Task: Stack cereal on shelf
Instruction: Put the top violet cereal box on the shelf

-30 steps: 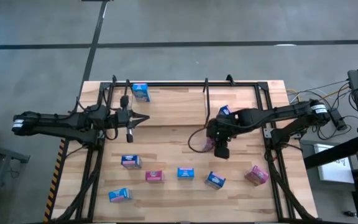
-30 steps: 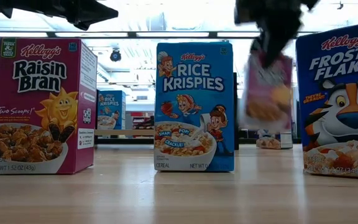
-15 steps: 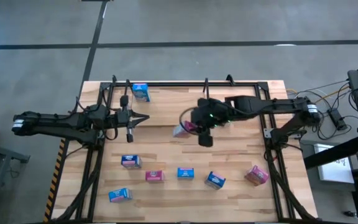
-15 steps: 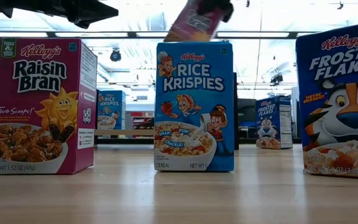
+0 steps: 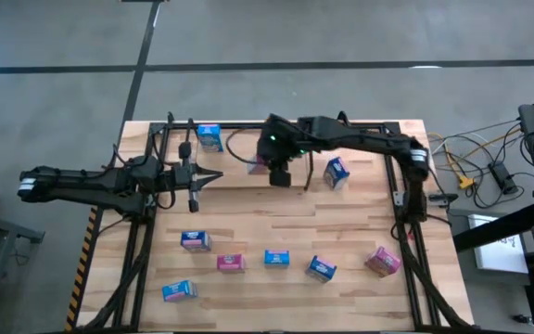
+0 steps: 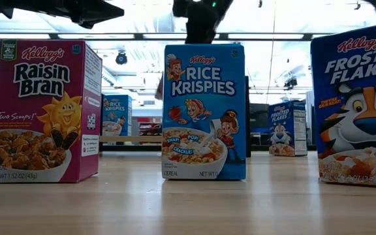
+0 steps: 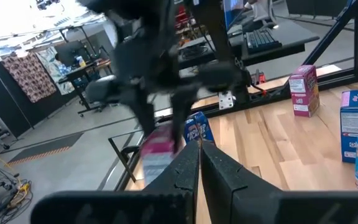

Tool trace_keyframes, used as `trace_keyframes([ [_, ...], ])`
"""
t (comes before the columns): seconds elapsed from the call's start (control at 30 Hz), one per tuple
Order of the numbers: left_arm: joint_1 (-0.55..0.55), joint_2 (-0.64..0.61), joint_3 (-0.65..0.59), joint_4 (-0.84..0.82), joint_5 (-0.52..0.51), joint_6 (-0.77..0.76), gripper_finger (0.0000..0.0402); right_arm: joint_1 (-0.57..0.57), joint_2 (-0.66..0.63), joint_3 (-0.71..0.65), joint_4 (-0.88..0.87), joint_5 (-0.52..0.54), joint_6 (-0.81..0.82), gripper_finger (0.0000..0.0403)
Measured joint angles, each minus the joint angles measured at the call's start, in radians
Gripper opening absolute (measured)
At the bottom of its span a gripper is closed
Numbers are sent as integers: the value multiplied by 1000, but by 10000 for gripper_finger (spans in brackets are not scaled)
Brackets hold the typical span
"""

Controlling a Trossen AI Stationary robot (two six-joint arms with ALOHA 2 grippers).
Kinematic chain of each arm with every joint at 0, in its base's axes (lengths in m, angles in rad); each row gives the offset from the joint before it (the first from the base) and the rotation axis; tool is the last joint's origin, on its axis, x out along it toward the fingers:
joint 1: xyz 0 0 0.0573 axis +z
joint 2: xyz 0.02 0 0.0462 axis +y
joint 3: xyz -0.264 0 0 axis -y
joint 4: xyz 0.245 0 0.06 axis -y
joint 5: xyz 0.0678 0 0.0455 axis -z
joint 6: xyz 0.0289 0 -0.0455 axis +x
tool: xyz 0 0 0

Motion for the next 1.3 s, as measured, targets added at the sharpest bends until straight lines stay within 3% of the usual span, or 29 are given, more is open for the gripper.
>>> trace_keyframes([
  [0.3,0,0,0,-1,0,0,0,-69,146,130,-18,-8,-45,169],
  [0.57,0,0,0,-1,0,0,0,-74,217,164,-18,-7,-77,192],
  [0.9,0,0,0,0,0,0,0,-74,226,165,-3,0,-66,198],
  [1.3,0,0,0,3,0,0,0,-60,146,218,-55,-7,-16,198],
])
